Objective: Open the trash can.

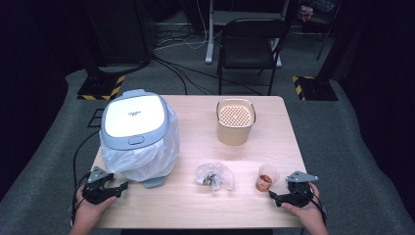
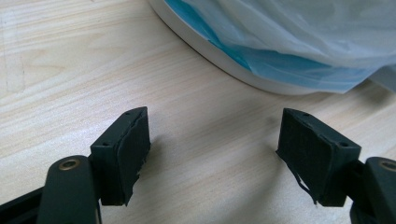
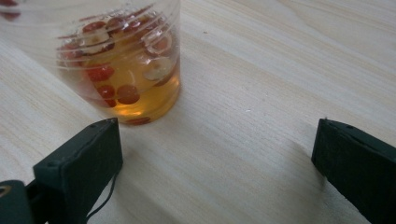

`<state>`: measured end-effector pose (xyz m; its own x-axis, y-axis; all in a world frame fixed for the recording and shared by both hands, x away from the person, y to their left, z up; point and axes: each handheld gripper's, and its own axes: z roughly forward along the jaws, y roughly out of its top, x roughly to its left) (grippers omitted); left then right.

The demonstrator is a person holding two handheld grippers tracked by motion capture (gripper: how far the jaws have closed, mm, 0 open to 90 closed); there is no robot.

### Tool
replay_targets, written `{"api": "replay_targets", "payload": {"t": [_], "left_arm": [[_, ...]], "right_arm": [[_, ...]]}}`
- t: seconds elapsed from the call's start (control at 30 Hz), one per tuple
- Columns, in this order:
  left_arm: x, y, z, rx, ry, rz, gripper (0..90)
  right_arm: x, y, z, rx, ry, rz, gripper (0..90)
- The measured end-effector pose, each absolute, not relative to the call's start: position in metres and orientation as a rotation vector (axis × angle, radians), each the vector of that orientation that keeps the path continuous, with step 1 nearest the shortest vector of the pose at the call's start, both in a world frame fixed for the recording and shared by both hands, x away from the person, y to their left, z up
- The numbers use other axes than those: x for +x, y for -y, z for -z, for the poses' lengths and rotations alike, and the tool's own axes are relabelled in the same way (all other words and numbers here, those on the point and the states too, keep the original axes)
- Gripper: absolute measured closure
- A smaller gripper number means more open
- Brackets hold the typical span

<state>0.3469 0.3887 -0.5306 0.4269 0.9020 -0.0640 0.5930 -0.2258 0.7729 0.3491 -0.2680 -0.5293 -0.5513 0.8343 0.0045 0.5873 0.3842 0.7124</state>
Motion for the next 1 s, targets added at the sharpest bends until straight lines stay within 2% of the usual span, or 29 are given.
{"api": "replay_targets", "payload": {"t": [0.17,0.37,0.57,0.63,1.0], "left_arm": [[0.345,-0.391,0.530,1.888,-1.295,-0.489,27.2],[0.343,-0.392,0.530,1.911,-1.283,-0.523,32.1],[0.340,-0.397,0.529,1.896,-1.301,-0.510,43.6],[0.340,-0.398,0.526,1.912,-1.309,-0.490,50.6],[0.321,-0.387,0.486,1.908,-1.208,-0.414,79.3]], "right_arm": [[0.349,0.268,0.529,1.236,-2.293,-0.963,1.2],[0.349,0.268,0.529,1.236,-2.293,-0.963,1.2],[0.349,0.268,0.529,1.236,-2.293,-0.963,1.2],[0.349,0.268,0.529,1.236,-2.294,-0.963,1.2],[0.349,0.268,0.529,1.236,-2.293,-0.963,1.2]]}}
